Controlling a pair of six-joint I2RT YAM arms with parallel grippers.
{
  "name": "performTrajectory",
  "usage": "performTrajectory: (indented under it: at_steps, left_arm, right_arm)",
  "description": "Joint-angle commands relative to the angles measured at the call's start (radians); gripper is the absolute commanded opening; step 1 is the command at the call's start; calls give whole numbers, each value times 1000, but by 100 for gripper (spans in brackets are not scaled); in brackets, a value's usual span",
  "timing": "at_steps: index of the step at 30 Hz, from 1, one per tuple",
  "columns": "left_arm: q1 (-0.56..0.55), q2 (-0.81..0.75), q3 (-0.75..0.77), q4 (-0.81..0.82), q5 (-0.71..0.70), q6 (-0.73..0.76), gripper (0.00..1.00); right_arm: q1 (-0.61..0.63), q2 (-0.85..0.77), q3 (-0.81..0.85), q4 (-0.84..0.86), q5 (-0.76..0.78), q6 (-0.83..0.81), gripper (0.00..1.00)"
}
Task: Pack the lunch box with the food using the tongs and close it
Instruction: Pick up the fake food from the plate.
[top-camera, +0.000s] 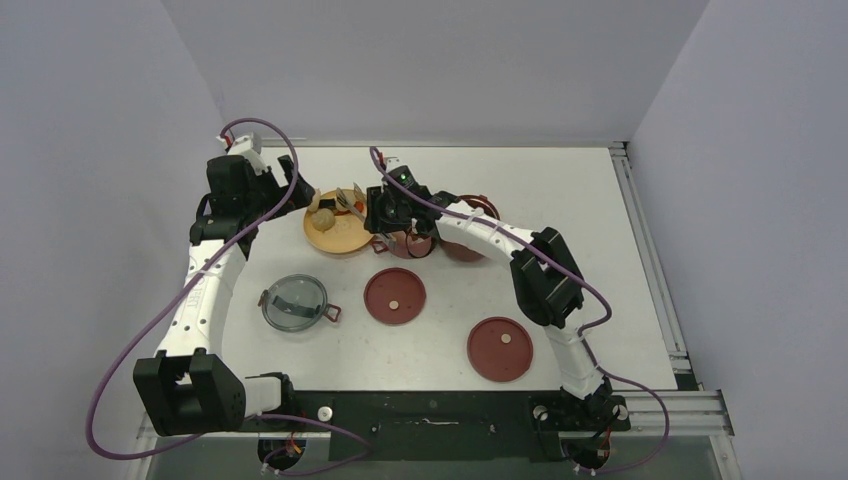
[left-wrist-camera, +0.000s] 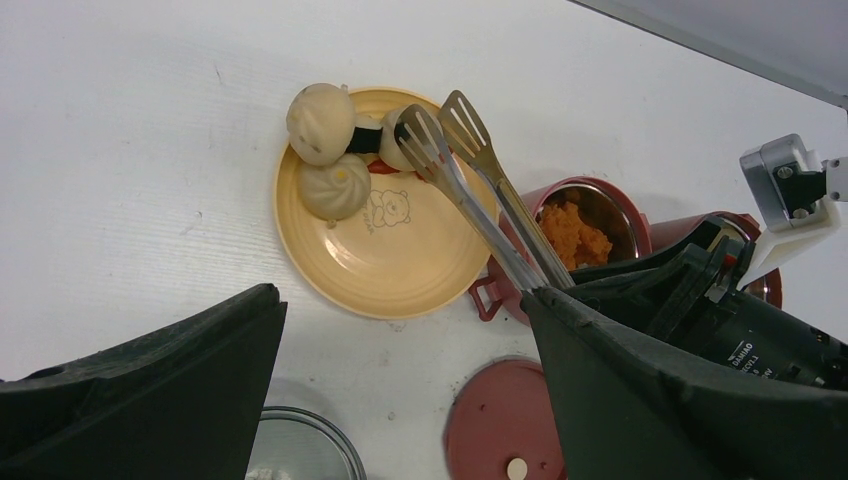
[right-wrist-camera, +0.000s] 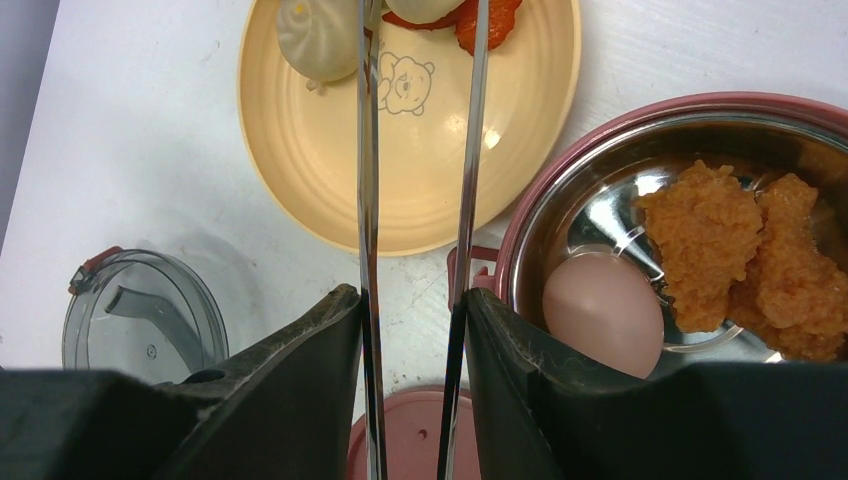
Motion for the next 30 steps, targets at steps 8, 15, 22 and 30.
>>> performTrajectory:
  at_steps: [8, 15, 22, 30]
  left_arm:
    - [3, -26, 10, 52, 20, -3, 97]
    - [5, -26, 12, 52, 18, -3, 97]
    - [5, -29, 11, 52, 17, -3, 97]
    - [6, -30, 11, 52, 16, -2, 97]
  right_arm:
    - [13, 21, 50, 16, -14, 5, 39]
    - [15, 14, 55, -5, 9, 3, 21]
    - [19, -34, 42, -1, 28, 4, 10]
    - [21, -118, 7, 43, 9, 20, 8]
